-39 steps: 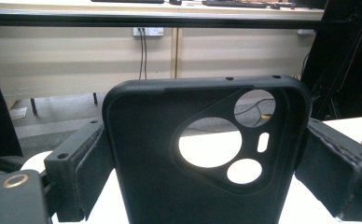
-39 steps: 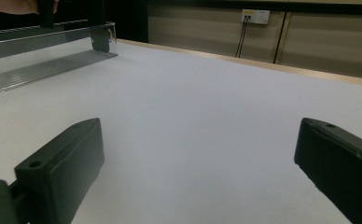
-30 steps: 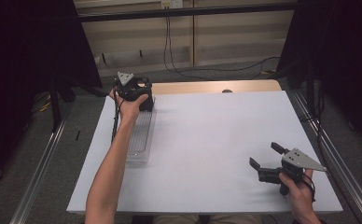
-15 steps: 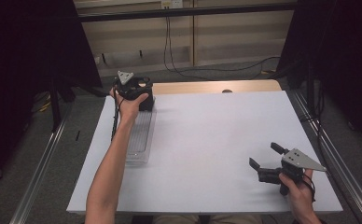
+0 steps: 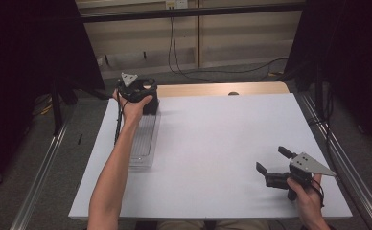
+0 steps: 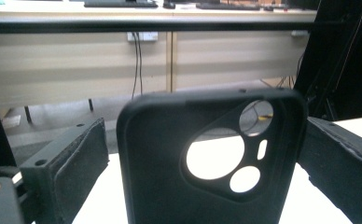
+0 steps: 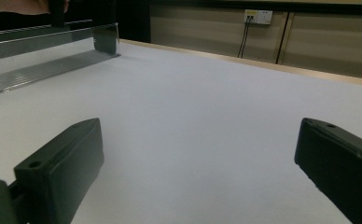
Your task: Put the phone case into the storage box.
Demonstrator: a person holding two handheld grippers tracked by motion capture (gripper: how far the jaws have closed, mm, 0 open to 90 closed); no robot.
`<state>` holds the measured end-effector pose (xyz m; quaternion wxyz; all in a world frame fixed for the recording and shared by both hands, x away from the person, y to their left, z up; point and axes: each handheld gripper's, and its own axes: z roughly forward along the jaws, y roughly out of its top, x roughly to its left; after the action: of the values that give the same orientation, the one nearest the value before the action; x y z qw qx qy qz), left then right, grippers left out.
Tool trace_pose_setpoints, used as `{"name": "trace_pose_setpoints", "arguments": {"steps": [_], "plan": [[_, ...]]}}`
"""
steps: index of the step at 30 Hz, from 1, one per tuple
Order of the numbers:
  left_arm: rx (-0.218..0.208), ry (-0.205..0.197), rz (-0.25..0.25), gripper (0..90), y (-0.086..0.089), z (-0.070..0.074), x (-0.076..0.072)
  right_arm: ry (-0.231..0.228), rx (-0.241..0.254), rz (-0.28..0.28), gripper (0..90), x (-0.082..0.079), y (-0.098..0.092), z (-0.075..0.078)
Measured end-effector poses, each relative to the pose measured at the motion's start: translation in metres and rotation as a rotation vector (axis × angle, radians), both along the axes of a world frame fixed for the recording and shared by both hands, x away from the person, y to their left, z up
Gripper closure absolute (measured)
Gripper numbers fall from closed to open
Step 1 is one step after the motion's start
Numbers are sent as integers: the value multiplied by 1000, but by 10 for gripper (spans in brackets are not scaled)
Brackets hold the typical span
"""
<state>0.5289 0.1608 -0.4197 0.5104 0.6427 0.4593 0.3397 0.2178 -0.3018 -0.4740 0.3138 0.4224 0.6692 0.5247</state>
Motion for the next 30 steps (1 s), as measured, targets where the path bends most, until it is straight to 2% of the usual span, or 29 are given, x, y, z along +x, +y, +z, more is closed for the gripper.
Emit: {"name": "trace_pose_setpoints", "arguments": {"steps": [3, 5, 9, 10, 12, 13, 15, 16, 17, 19, 22, 25, 30], "plan": [[-12, 5, -4, 28, -1, 1, -1, 0, 1, -8, 10, 0, 0, 0], [2, 4, -5, 28, -1, 2, -1, -1, 3, -7, 10, 0, 0, 0], [0, -1, -11, 24, -1, 2, -1, -1, 0, -3, 10, 0, 0, 0], [-9, -10, -21, 22, -1, 2, -1, -2, -1, -2, 10, 0, 0, 0], [8, -9, -18, 18, -2, 3, -2, -2, -1, -2, 9, 0, 0, 0], [-6, -23, -38, 18, -2, 3, -1, -2, 3, -7, 10, 0, 0, 0], [-3, -27, -22, 18, -2, 5, -2, -1, -1, -3, 10, 0, 0, 0], [-7, -35, -35, 18, -2, 6, -2, 1, 0, -2, 10, 0, 0, 0], [-11, -31, -16, 18, -2, 7, -3, 1, 1, -1, 9, 0, 0, 0], [-8, -39, -30, 19, 0, 8, -2, -1, 1, -1, 10, 0, 0, 0], [-14, -38, -14, 17, 4, 11, -3, -2, 4, -4, 9, 0, 0, 0], [-30, -49, -25, 15, 8, 13, -3, -3, 4, -8, 9, 0, 0, 0], [-26, -51, -17, 16, 13, 19, -4, 1, 3, -6, 9, 1, 1, -1]]}}
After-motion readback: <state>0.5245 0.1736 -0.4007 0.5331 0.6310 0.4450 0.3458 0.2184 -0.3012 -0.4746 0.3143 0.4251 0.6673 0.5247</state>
